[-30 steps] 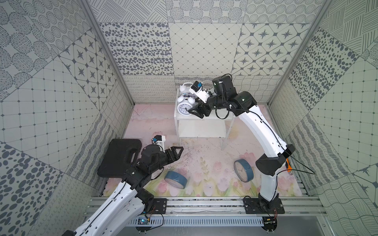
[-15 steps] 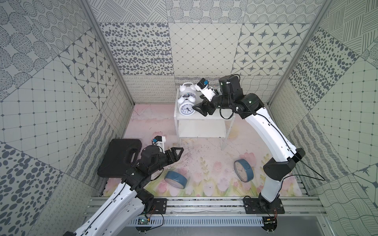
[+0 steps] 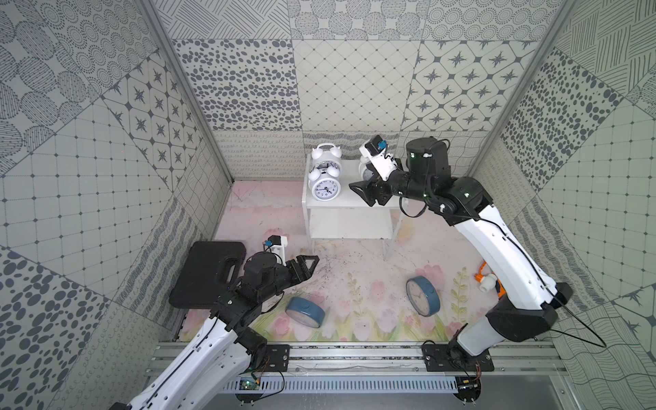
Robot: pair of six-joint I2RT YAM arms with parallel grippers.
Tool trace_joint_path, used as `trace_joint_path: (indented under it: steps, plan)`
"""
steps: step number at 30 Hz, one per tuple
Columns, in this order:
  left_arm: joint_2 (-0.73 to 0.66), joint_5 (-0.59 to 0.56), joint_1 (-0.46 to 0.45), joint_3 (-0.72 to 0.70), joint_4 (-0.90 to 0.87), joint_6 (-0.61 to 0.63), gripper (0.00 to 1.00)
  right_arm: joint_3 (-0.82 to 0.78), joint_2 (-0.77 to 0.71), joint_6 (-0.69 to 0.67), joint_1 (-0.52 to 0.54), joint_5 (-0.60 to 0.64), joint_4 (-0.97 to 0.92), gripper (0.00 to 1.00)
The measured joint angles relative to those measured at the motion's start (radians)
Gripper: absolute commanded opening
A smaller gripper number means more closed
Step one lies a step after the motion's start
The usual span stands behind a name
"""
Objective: Place the alarm clocks on the shelf by style
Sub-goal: Place the alarm on the shelf, then pick up the alarm from the center of the board.
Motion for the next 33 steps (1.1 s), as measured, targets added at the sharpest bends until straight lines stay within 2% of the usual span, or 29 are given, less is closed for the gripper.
trace_joint_path:
  steps: [4, 10, 14, 18, 20, 23, 29, 33]
  plan:
    - [0.013, 0.009, 0.0, 0.009, -0.004, 0.001, 0.71, -0.21, -0.187, 0.057, 0.037, 0.083, 0.048, 0.82]
    - [0.065, 0.023, 0.0, 0.016, -0.016, 0.0, 0.7, -0.656, -0.445, 0.209, 0.152, 0.2, 0.083, 0.82]
    - [0.113, 0.038, -0.006, 0.016, -0.016, 0.0, 0.7, -0.911, -0.571, 0.373, 0.263, 0.284, 0.084, 0.82]
    - [0.177, 0.042, -0.021, 0.016, -0.013, 0.0, 0.68, -1.091, -0.644, 0.564, 0.405, 0.374, 0.106, 0.84]
    - [0.207, 0.041, -0.031, 0.019, -0.013, 0.0, 0.68, -1.151, -0.631, 0.659, 0.47, 0.424, 0.122, 0.86]
    - [0.242, 0.032, -0.039, 0.027, -0.021, 0.0, 0.69, -1.207, -0.56, 0.774, 0.545, 0.476, 0.161, 0.99]
    - [0.258, -0.058, -0.036, 0.073, -0.113, -0.006, 0.74, -1.173, -0.36, 0.887, 0.683, 0.594, 0.238, 0.99]
    - [0.251, -0.11, -0.004, 0.089, -0.195, -0.024, 0.75, -1.091, -0.25, 0.919, 0.706, 0.669, 0.278, 0.99]
